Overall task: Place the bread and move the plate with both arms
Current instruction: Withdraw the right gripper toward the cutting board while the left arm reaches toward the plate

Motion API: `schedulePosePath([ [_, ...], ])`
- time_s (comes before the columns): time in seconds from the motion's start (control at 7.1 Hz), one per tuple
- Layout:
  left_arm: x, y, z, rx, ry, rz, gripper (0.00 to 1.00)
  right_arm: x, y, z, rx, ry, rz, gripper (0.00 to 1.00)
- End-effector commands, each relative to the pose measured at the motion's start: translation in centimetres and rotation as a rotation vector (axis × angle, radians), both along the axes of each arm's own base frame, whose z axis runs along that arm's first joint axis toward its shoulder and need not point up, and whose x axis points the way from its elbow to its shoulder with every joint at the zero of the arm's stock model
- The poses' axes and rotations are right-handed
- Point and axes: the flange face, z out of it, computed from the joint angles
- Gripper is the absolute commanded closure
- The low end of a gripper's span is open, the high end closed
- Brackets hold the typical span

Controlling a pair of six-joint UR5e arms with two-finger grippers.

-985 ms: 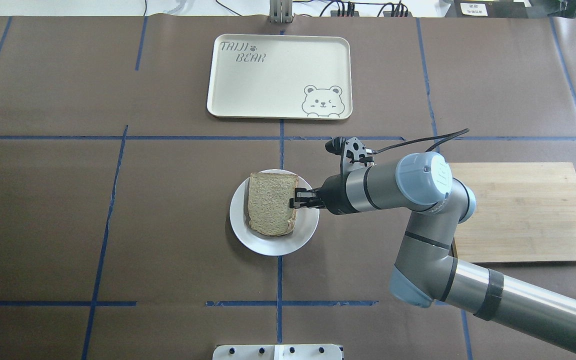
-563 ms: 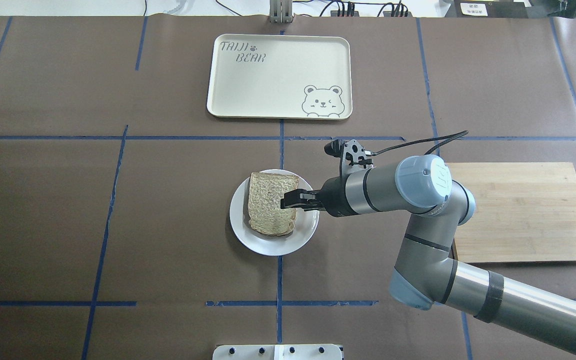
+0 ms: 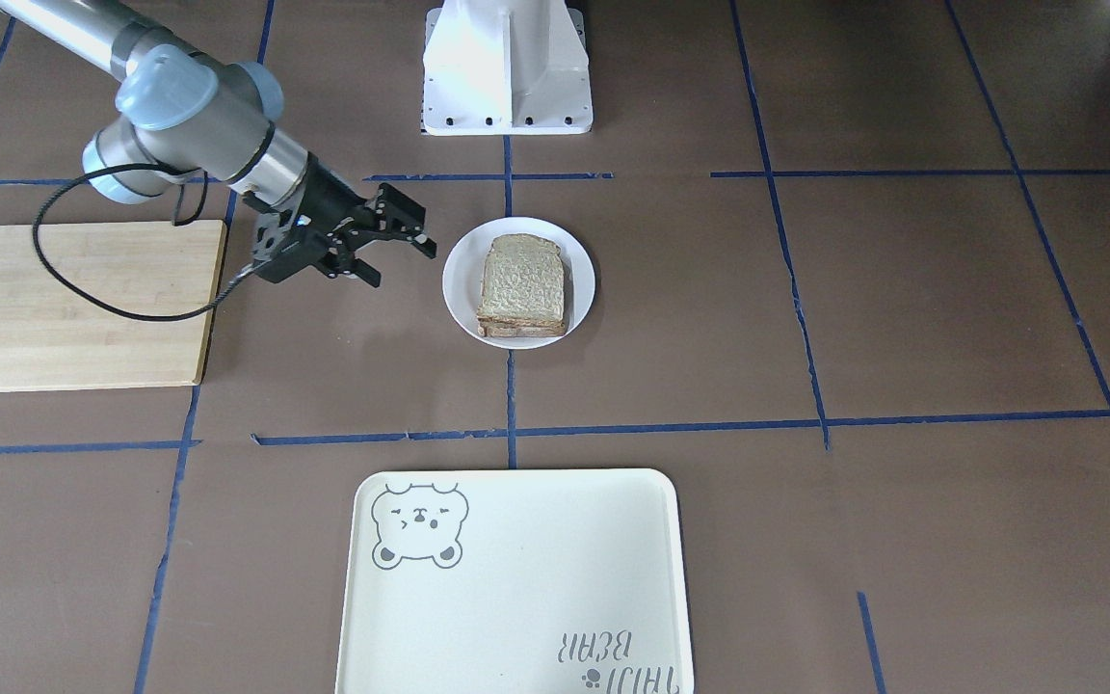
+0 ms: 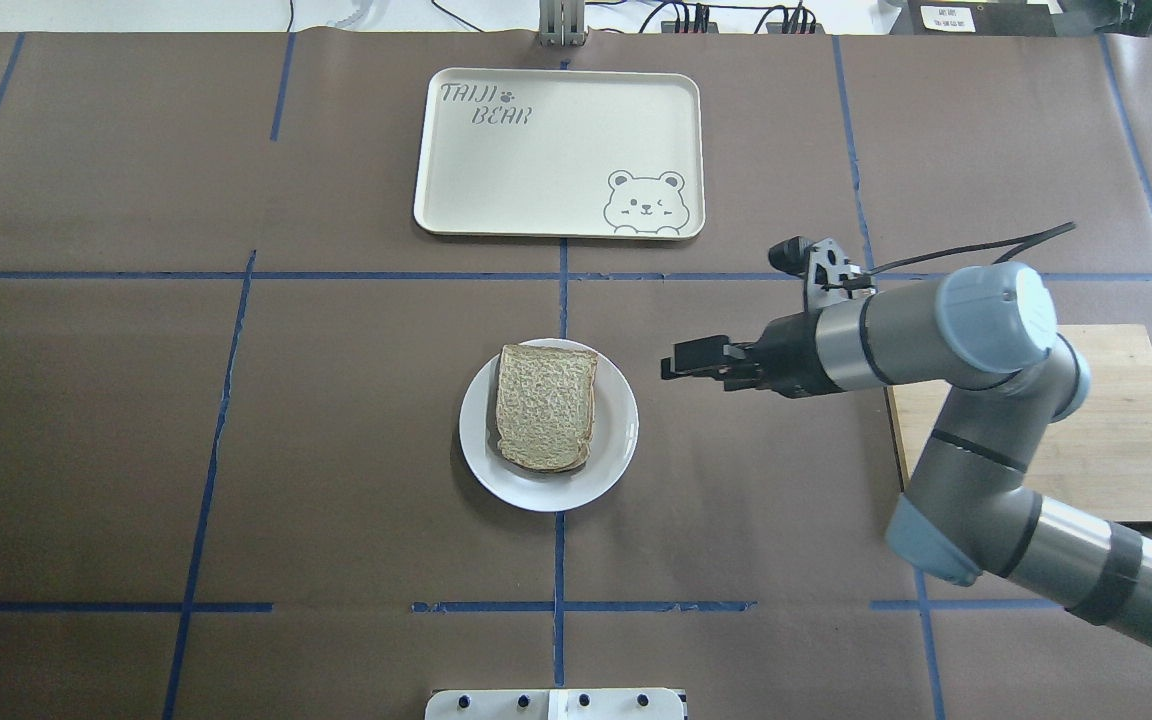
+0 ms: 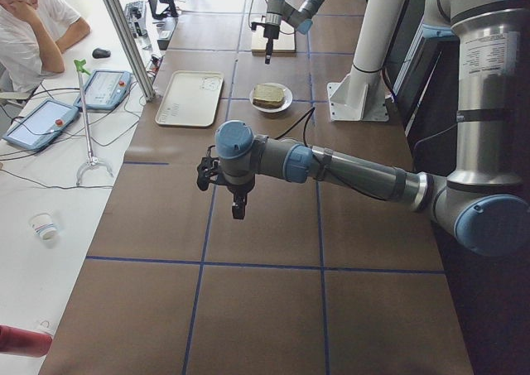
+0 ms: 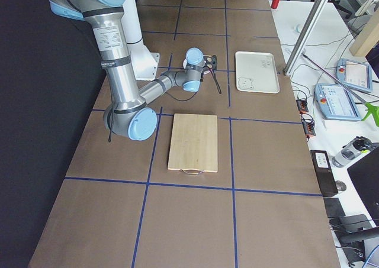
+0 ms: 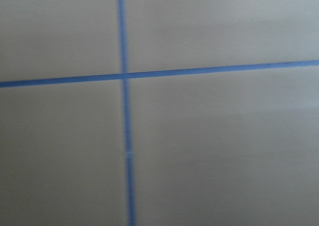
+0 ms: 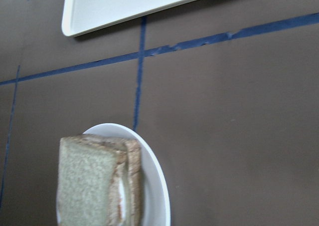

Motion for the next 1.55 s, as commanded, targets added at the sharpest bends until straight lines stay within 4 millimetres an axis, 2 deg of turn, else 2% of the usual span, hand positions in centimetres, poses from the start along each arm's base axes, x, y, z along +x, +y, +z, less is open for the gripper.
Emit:
schedulePosePath([
  [0.0, 12.5, 1.4, -6.9, -0.124, 0.126, -0.029, 0.0, 6.6, -1.3, 7.2, -0.113, 0.135, 0.075, 0.01],
  [0.14, 18.7, 1.4, -10.3, -0.15, 0.209, -0.01, 0.0, 7.8, -1.9, 8.7, -0.165, 0.2, 0.099, 0.01],
  [0.28, 23.0, -1.3, -13.4, -0.2, 0.273, -0.033, 0.0, 9.2, -2.0, 9.2, -0.144, 0.271, 0.09, 0.01],
  [0.42, 27.5, -2.0, -15.4, -0.185, 0.322, 0.006, 0.0, 10.9, -2.1, 8.5, -0.087, 0.379, 0.054, 0.01],
  [0.56, 30.7, -1.4, -18.8, -0.265, 0.359, -0.029, 0.0, 13.3, -2.2, 6.6, -0.036, 0.466, 0.021, 0.01],
  [0.7, 32.6, -0.7, -20.1, -0.25, 0.397, -0.09, 0.0, 15.1, -1.3, 6.7, -0.006, 0.507, -0.005, 0.01],
  [0.84, 35.8, 0.9, -19.6, -0.239, 0.457, -0.157, 0.0, 16.1, -0.9, 7.1, 0.007, 0.511, -0.018, 0.01],
  [0.99, 36.7, 1.9, -19.2, -0.206, 0.548, -0.192, 0.0, 17.5, -1.2, 7.3, 0.011, 0.499, -0.032, 0.01],
  [1.13, 35.6, 2.3, -19.7, -0.113, 0.658, -0.225, 0.0, 18.8, -1.4, 7.8, 0.025, 0.494, -0.045, 0.01],
  [1.27, 36.6, 4.4, -16.8, -0.076, 0.698, -0.279, 0.0, 19.2, -1.4, 7.7, 0.019, 0.479, -0.056, 0.01],
  [1.41, 38.9, 6.3, -15.4, -0.055, 0.765, -0.291, 0.0, 19.3, -1.3, 8.0, 0.016, 0.48, -0.059, 0.01],
])
